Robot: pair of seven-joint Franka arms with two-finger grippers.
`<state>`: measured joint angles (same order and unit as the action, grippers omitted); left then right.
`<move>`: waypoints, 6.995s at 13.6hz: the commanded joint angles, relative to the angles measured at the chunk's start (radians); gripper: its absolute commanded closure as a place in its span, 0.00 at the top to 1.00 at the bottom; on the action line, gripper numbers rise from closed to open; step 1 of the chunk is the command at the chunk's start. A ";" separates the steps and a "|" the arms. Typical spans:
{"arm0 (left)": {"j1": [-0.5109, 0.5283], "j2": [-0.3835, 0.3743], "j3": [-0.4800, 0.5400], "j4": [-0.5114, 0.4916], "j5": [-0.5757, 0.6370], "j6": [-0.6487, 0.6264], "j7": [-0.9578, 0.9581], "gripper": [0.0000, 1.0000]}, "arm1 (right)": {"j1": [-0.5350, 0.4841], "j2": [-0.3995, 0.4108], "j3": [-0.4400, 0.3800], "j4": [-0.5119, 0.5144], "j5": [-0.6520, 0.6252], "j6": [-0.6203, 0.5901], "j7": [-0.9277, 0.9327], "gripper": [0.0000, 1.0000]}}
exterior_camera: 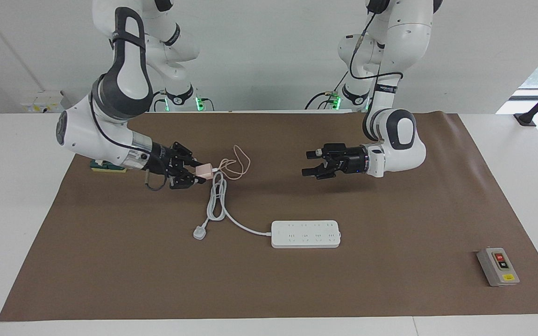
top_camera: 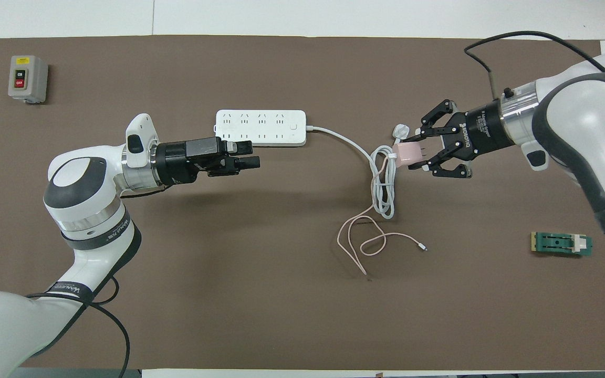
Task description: Plug charger into power strip
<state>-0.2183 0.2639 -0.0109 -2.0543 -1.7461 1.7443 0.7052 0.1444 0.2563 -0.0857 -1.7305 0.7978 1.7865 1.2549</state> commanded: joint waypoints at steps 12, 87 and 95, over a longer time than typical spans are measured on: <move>-0.108 0.024 0.012 0.043 -0.053 0.144 0.027 1.00 | 0.213 -0.022 0.000 -0.029 0.098 0.336 0.184 0.06; -0.041 0.025 0.025 0.077 0.003 0.360 0.014 0.00 | 0.256 -0.037 -0.012 -0.063 0.015 0.337 -0.055 1.00; -0.033 -0.086 0.031 0.135 0.478 0.459 -0.416 0.00 | 0.218 -0.132 -0.016 -0.063 -0.278 0.180 -0.380 1.00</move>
<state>-0.2570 0.2109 0.0192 -1.9242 -1.3810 2.1834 0.3802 0.3903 0.1643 -0.1038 -1.7856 0.5779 2.0172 0.9597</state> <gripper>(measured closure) 0.683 0.000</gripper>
